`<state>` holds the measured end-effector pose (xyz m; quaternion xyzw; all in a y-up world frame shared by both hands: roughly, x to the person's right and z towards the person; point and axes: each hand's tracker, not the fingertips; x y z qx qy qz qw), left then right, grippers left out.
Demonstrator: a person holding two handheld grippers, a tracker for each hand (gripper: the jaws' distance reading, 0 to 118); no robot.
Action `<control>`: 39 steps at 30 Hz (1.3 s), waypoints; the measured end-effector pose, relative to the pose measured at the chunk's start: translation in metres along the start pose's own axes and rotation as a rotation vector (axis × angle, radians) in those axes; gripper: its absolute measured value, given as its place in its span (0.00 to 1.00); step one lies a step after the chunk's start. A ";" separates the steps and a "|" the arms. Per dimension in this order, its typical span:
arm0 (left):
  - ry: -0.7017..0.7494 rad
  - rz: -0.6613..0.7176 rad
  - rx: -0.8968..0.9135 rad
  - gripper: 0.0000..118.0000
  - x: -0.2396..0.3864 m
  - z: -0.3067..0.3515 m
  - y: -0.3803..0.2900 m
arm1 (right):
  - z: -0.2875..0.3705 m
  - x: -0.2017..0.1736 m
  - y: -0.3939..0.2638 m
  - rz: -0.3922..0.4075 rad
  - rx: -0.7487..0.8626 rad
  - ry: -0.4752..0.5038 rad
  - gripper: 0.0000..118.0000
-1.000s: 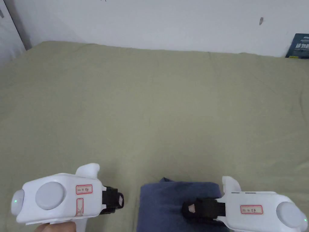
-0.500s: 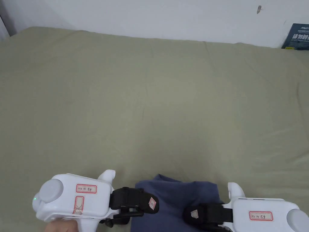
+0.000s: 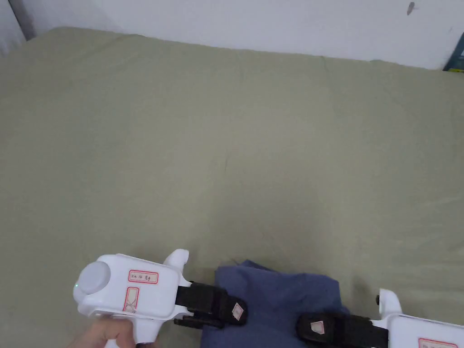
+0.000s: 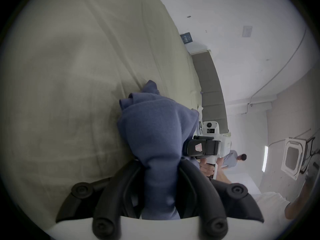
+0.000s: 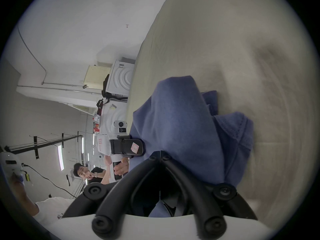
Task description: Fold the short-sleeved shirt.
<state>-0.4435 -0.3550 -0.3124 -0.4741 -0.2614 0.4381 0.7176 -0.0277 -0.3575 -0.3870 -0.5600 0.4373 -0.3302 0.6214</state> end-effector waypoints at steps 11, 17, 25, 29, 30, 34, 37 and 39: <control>0.280 0.004 0.148 0.19 -0.019 0.222 0.037 | 0.030 -0.074 0.033 0.207 0.138 -0.093 0.00; 0.564 0.083 0.164 0.19 -0.068 0.372 0.082 | 0.041 -0.096 0.063 0.261 0.217 -0.205 0.00; 0.644 0.161 0.180 0.19 -0.098 0.414 0.105 | 0.043 -0.104 0.076 0.256 0.269 -0.272 0.00; 0.782 0.104 0.191 1.00 -0.094 0.420 0.110 | 0.037 -0.107 0.078 0.251 0.267 -0.262 0.00; 0.827 0.081 0.143 0.96 -0.089 0.420 0.109 | 0.035 -0.109 0.077 0.254 0.263 -0.267 0.00; 0.856 0.043 0.267 0.97 -0.076 0.458 0.095 | 0.031 -0.118 0.071 0.296 0.234 -0.266 0.00; 0.902 -0.047 0.305 0.80 -0.047 0.444 0.087 | 0.036 -0.123 0.067 0.314 0.243 -0.263 0.00; 0.880 -0.046 0.385 0.00 -0.029 0.434 0.075 | 0.041 -0.130 0.062 0.347 0.266 -0.277 0.00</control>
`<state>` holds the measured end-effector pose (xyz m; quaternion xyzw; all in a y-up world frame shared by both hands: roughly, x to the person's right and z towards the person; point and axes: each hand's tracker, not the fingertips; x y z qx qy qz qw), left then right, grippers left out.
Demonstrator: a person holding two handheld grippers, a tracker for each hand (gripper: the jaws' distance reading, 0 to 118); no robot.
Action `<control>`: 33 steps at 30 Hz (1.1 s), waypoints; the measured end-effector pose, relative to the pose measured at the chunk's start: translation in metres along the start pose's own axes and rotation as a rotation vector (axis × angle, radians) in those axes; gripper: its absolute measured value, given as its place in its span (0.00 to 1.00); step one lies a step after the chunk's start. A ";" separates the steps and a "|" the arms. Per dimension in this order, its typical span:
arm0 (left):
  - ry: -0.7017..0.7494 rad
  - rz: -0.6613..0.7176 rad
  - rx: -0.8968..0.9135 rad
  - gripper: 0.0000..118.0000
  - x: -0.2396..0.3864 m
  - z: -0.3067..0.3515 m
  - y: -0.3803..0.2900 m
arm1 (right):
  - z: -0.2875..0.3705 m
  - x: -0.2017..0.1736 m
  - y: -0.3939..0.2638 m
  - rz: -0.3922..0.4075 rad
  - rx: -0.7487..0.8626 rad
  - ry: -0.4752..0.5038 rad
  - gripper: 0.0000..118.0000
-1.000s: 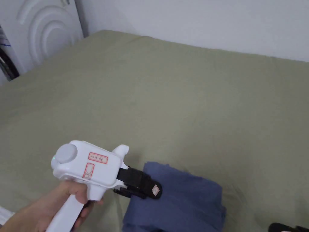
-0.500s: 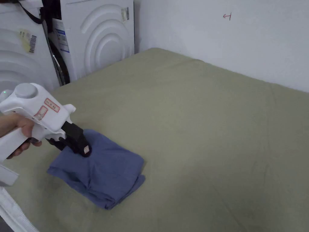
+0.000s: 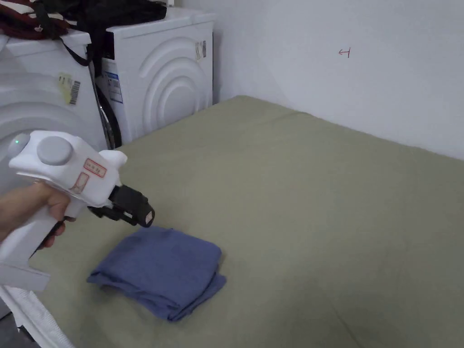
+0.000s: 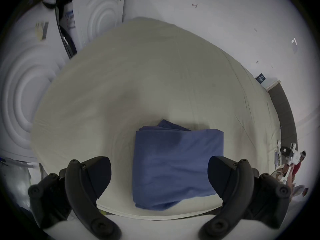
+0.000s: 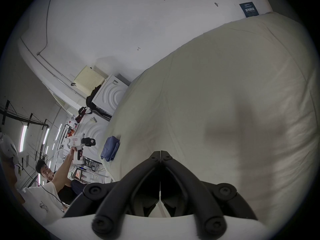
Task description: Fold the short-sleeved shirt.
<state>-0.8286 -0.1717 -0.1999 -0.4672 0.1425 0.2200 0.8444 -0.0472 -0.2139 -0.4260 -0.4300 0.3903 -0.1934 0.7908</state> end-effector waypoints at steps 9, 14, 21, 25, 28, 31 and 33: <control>0.086 -0.174 0.408 0.00 0.224 0.034 -0.079 | 0.062 -0.048 0.006 0.255 0.263 -0.289 0.00; 0.002 -0.226 0.606 0.00 0.381 0.071 -0.132 | 0.096 -0.076 0.009 0.379 0.404 -0.432 0.00; -0.068 -0.330 0.746 0.00 0.504 0.112 -0.150 | 0.133 -0.122 0.006 0.552 0.634 -0.665 0.00; -0.034 -0.354 0.876 0.00 0.531 0.135 -0.151 | 0.143 -0.114 0.020 0.542 0.725 -0.710 0.00; -0.011 -0.402 0.922 0.00 0.541 0.150 -0.155 | 0.162 -0.125 0.021 0.529 0.748 -0.696 0.00; -0.024 -0.370 0.943 0.00 0.541 0.157 -0.154 | 0.173 -0.133 0.022 0.524 0.752 -0.678 0.00; -0.037 -0.349 0.948 0.00 0.538 0.157 -0.151 | 0.177 -0.137 0.021 0.527 0.765 -0.668 0.00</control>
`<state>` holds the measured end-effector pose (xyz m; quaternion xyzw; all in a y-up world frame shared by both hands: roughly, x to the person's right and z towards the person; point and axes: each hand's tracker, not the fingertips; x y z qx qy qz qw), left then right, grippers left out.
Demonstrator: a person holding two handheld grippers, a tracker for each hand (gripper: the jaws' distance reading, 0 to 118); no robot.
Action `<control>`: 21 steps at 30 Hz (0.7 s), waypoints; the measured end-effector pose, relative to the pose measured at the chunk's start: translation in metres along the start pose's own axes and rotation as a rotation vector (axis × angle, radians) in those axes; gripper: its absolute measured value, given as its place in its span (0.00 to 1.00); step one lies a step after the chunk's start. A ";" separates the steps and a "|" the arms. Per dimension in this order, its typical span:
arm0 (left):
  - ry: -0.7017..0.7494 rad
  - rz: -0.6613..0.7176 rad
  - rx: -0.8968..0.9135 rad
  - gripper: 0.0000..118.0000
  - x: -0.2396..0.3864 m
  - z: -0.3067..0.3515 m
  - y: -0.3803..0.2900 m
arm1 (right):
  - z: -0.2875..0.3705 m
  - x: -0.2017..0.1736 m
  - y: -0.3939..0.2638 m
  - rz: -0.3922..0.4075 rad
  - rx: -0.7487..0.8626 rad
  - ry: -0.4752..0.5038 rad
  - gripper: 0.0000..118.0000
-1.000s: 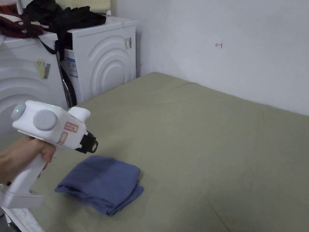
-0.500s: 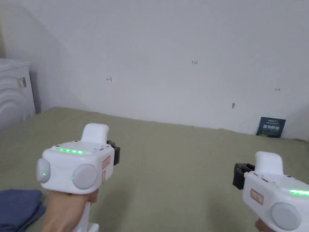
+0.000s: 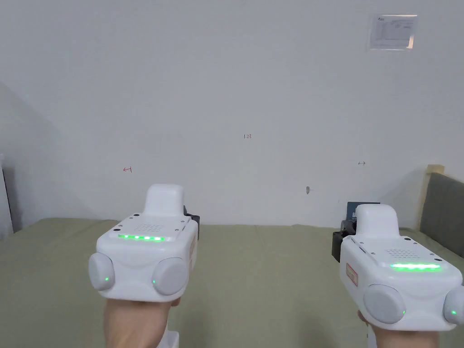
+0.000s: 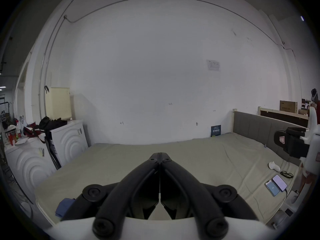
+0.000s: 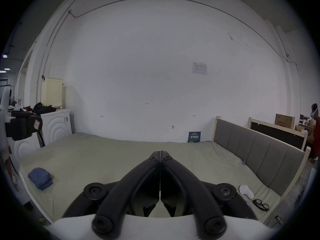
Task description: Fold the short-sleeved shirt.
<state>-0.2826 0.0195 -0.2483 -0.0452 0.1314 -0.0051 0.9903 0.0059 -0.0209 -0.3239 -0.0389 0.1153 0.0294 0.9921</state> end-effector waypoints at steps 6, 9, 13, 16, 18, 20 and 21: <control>0.023 0.045 -0.010 0.01 -0.014 -0.008 0.000 | 0.002 -0.008 0.009 0.041 0.020 -0.002 0.04; 0.039 0.061 -0.009 0.14 -0.019 -0.009 0.001 | 0.006 -0.015 0.014 0.043 0.028 0.001 0.11; 0.071 0.043 0.002 0.88 -0.023 -0.009 0.005 | 0.004 -0.015 0.020 0.038 0.027 -0.019 0.62; 0.041 0.069 0.030 1.00 -0.022 -0.009 0.008 | 0.002 -0.012 0.018 0.037 0.051 -0.036 1.00; 0.045 0.047 0.022 1.00 -0.019 -0.016 0.012 | -0.004 -0.013 0.031 0.045 0.036 -0.025 1.00; 0.057 0.046 -0.002 1.00 -0.018 0.005 0.011 | -0.008 -0.016 0.037 0.060 0.023 -0.026 1.00; 0.054 0.053 -0.010 1.00 -0.020 0.007 0.013 | -0.004 -0.015 0.027 0.061 0.021 -0.026 1.00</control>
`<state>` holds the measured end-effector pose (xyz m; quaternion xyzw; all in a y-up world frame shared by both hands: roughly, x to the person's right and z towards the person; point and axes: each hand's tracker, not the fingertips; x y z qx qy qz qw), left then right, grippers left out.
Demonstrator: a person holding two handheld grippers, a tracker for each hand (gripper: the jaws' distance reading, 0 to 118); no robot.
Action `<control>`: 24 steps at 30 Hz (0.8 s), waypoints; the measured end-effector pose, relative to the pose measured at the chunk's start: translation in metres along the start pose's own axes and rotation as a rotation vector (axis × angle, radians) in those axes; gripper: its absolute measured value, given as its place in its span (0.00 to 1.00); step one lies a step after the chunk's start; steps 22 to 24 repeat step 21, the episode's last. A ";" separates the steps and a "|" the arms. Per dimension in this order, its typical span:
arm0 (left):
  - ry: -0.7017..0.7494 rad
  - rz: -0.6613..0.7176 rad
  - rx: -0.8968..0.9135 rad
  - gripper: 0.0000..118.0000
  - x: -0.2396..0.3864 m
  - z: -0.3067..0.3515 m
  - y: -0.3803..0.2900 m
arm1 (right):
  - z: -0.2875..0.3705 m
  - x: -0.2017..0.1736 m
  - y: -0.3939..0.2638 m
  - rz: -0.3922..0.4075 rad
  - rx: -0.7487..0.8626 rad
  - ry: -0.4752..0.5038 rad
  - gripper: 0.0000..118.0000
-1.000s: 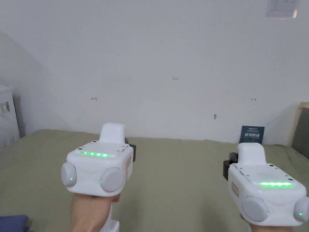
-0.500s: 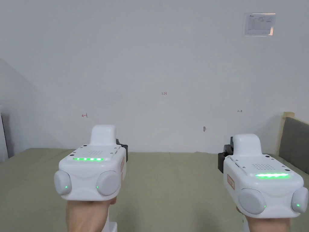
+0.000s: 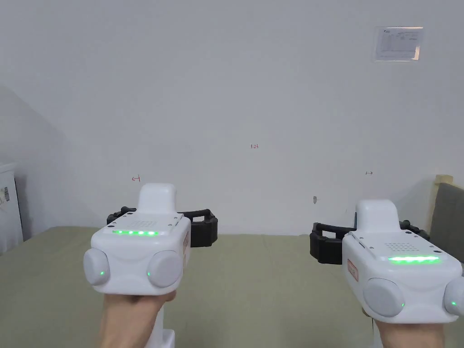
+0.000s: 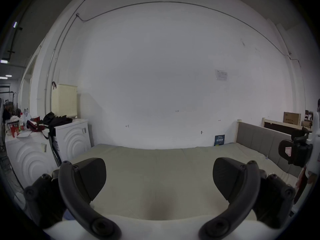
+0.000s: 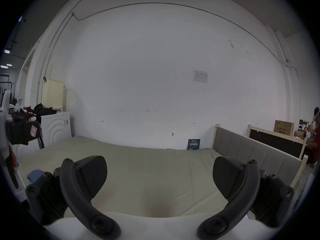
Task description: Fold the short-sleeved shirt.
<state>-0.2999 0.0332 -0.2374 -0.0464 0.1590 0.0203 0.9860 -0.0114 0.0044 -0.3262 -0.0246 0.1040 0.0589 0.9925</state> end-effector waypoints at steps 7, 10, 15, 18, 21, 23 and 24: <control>-0.042 0.004 -0.023 1.00 0.003 0.003 0.007 | 0.001 0.000 0.006 -0.017 -0.004 0.020 1.00; -0.073 0.050 -0.062 1.00 0.004 0.000 0.015 | 0.015 -0.005 0.014 -0.030 0.001 0.032 1.00; -0.054 -0.002 -0.056 1.00 0.014 0.015 0.019 | 0.023 -0.010 0.019 -0.016 0.000 0.040 1.00; -0.021 -0.042 -0.088 1.00 0.018 0.016 0.025 | 0.023 -0.006 0.019 -0.024 0.005 0.047 1.00; -0.005 0.017 -0.049 1.00 0.016 0.015 0.026 | 0.027 -0.003 0.022 -0.035 0.008 0.057 1.00; -0.005 0.017 -0.049 1.00 0.016 0.015 0.026 | 0.027 -0.003 0.022 -0.035 0.008 0.057 1.00; -0.005 0.017 -0.049 1.00 0.016 0.015 0.026 | 0.027 -0.003 0.022 -0.035 0.008 0.057 1.00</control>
